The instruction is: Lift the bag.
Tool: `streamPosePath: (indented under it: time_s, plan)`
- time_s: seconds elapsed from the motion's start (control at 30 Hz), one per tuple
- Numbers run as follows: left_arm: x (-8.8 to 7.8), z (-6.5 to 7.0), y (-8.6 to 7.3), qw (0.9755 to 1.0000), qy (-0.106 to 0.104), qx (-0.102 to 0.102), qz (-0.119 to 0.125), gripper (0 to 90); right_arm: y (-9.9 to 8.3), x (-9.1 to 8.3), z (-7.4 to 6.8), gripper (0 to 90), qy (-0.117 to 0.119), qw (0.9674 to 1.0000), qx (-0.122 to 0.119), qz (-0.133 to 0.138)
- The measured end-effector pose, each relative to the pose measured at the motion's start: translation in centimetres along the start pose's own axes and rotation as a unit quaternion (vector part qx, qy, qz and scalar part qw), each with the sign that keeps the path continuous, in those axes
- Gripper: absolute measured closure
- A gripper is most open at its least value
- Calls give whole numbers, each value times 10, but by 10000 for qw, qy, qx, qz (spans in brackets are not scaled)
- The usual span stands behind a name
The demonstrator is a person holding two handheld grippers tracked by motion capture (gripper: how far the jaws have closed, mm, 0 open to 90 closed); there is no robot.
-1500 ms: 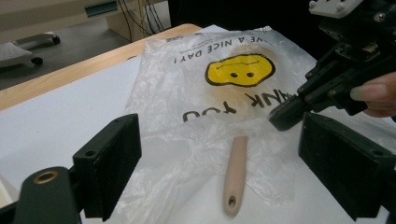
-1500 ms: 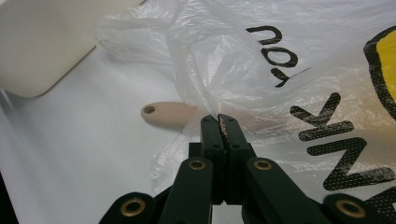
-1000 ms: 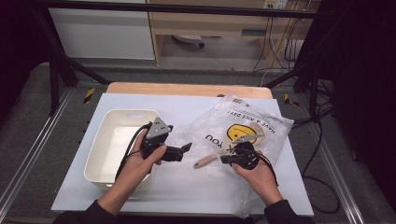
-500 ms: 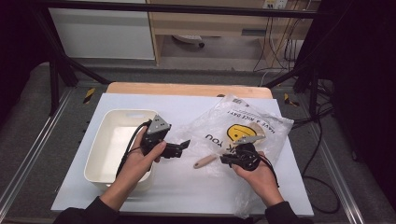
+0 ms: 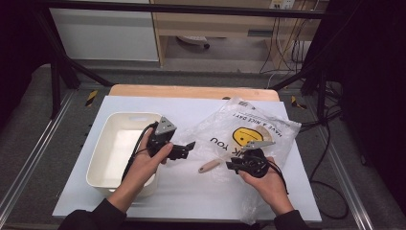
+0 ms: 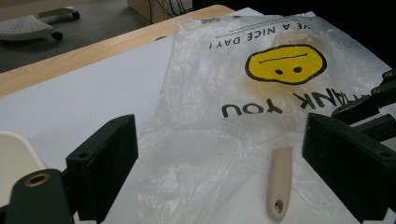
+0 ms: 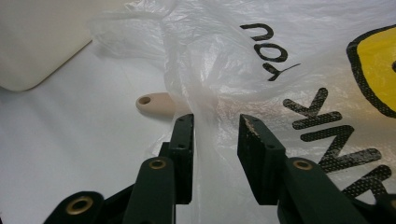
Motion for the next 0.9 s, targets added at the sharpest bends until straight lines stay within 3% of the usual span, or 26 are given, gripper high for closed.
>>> streamPosePath:
  time_s: [0.27,0.33,0.5,0.7,0.9]
  plan:
    - [-1,0,0,10000,29,-37,-3,104,1,-9,-3,475,-138,9997,63,187]
    - [0,2,0,10000,-1,-35,3,101,1,-12,-4,393,-272,9994,66,213]
    - [1,7,0,10000,-33,-2,-5,95,-3,-24,-7,287,-502,9982,14,313]
    - [1,14,0,10000,-89,7,11,95,-9,-40,-6,219,-852,9956,-40,389]
    - [0,19,0,9999,-136,34,26,95,-23,-53,1,135,-1276,9913,66,330]
Point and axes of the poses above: each handheld gripper's, and its own axes: x roughly forward along the jaws, y roughly out of its top, z roughly to its right, the point moved 2 cm from there along x, roughly forward along the jaws, and after that the axes turned 3 degrees about -x, right-handed, at the moved point
